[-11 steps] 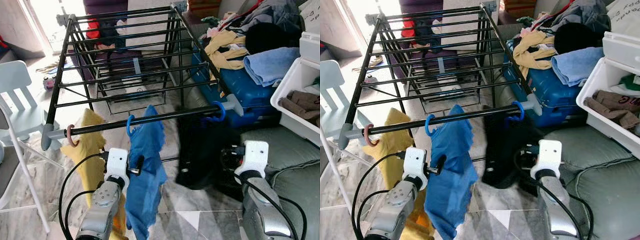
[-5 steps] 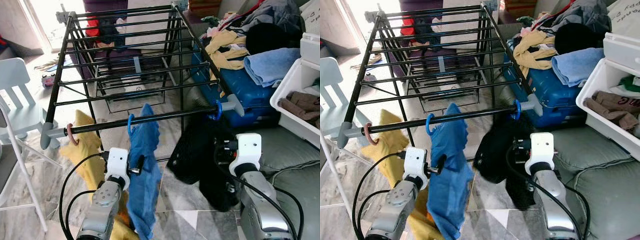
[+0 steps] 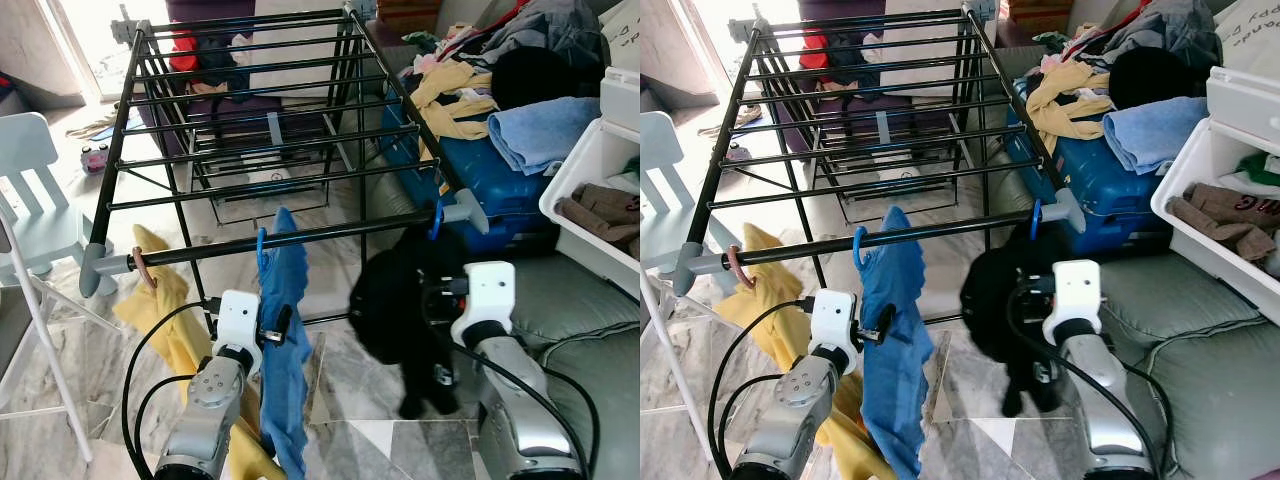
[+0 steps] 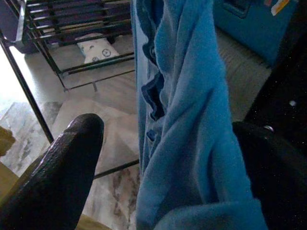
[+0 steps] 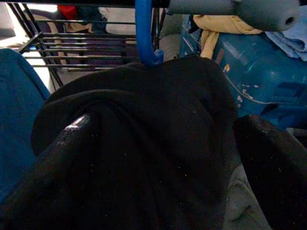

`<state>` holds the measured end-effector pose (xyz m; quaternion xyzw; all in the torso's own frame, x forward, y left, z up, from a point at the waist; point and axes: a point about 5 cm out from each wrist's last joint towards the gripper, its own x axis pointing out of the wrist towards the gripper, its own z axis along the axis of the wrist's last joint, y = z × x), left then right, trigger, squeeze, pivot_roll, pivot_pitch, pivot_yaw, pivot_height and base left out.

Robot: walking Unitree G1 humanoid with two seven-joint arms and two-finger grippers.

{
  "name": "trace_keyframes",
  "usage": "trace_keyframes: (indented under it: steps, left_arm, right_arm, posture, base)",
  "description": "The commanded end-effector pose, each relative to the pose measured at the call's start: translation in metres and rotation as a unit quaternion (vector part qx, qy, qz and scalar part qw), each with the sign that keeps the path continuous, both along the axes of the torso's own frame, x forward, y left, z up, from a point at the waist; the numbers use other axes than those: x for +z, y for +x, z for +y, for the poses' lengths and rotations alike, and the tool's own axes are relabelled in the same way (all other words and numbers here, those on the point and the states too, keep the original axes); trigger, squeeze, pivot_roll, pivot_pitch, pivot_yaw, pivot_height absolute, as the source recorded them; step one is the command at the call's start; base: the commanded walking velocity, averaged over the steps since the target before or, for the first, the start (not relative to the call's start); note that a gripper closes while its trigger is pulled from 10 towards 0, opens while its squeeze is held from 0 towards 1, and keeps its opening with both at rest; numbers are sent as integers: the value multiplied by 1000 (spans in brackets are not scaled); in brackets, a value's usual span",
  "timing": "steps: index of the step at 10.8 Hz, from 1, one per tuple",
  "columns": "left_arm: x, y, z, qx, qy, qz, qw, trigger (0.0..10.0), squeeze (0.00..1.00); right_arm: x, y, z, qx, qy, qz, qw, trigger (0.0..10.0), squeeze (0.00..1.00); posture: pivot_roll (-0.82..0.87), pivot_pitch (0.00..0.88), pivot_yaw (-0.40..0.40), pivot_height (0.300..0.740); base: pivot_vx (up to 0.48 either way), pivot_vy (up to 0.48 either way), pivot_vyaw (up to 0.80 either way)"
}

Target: Hang hanger

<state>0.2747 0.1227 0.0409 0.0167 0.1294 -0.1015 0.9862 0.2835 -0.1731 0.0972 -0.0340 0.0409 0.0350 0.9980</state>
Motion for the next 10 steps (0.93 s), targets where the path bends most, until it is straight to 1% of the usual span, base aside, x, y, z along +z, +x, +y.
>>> trace_keyframes:
  steps: [1,7,10]
  left_arm:
    - [1,2,2,1,4,-3,1000,10000,0]
    - [0,3,0,-5,3,-1,1000,10000,0]
    - [-1,2,0,-3,1,1,1000,10000,0]
  right_arm:
    - [6,5,4,5,4,-16,1000,10000,1000]
    - [4,8,6,3,12,-16,1000,10000,1000]
    - [3,9,7,5,11,-13,1000,10000,1000]
  posture:
    - [-110,0,10,740]
    - [-113,0,17,740]
    - [-111,0,14,740]
  base:
    - [0,0,0]
    - [0,0,0]
    - [-344,0,0]
